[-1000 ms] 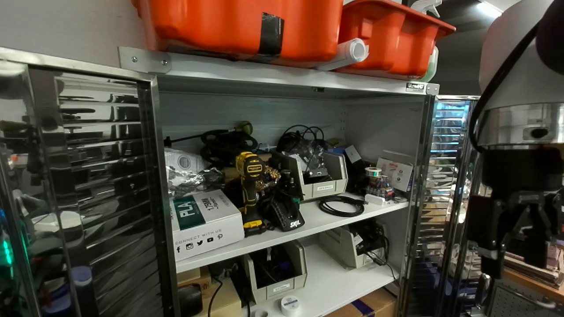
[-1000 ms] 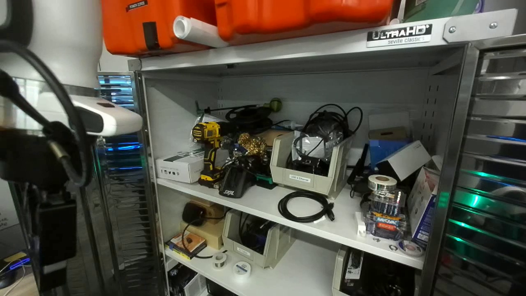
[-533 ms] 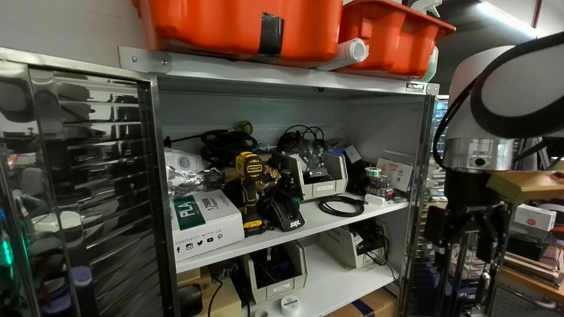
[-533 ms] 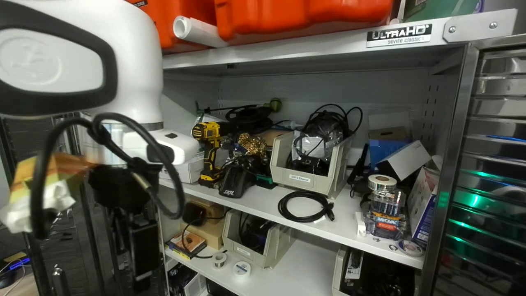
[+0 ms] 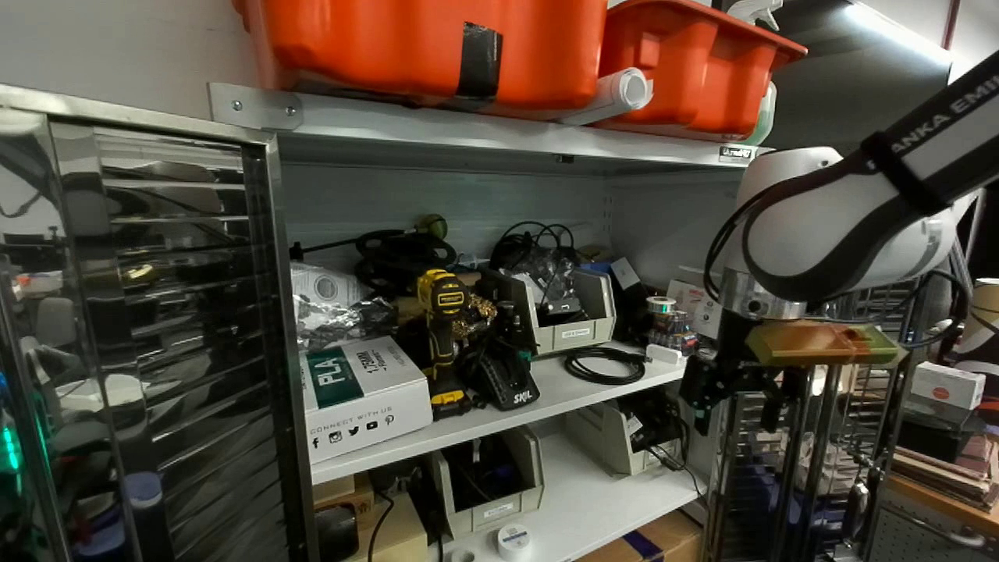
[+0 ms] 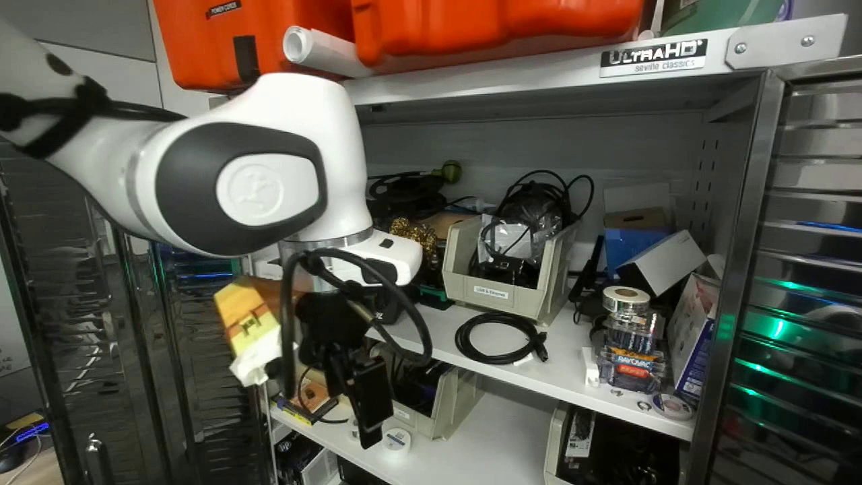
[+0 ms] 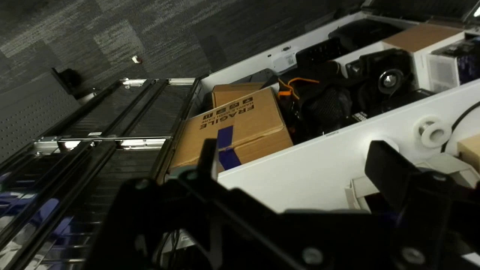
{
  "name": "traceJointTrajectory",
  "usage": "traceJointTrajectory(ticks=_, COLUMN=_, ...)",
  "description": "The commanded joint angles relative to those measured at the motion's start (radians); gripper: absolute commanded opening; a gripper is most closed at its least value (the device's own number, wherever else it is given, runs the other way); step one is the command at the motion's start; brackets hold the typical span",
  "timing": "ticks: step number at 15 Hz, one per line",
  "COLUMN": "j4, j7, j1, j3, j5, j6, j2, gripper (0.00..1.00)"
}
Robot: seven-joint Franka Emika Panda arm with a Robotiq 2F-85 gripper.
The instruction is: Pick up the black cable and put it in the tool box
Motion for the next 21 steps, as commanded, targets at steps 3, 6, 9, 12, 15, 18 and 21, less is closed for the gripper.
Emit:
traceJointTrajectory(ticks=3, j4=0.128, j7=0.131, j1=-0.001, j3=-0.031, j5=-0.078, j6=0.187, j2=0.208, gripper=1.0)
traceJointTrajectory(ticks=6, j4=0.176, j7=0.206, j1=0.007, j3=-0.064, j5=-0.134, j6=0.257, j2=0.277, gripper=1.0)
traceJointTrajectory(ticks=9, j4=0.227, j7=0.251, j1=0.022, j3=-0.1, j5=-0.156, j6=0.291, j2=0.325, gripper=1.0)
traceJointTrajectory(ticks=12, j4=0.286, j7=0.266, j1=0.036, j3=-0.127, j5=-0.142, j6=0.322, j2=0.364, gripper=1.0)
traceJointTrajectory(ticks=15, j4=0.35, j7=0.291, j1=0.054, j3=-0.147, j5=-0.133, j6=0.35, j2=0.41, gripper=1.0)
traceJointTrajectory(ticks=18, j4=0.408, j7=0.33, j1=0.075, j3=-0.164, j5=-0.111, j6=0.361, j2=0.457, gripper=1.0)
traceJointTrajectory(ticks=21, j4=0.472, j7=0.375, j1=0.102, j3=-0.183, j5=-0.109, j6=0.345, j2=0.505, gripper=1.0)
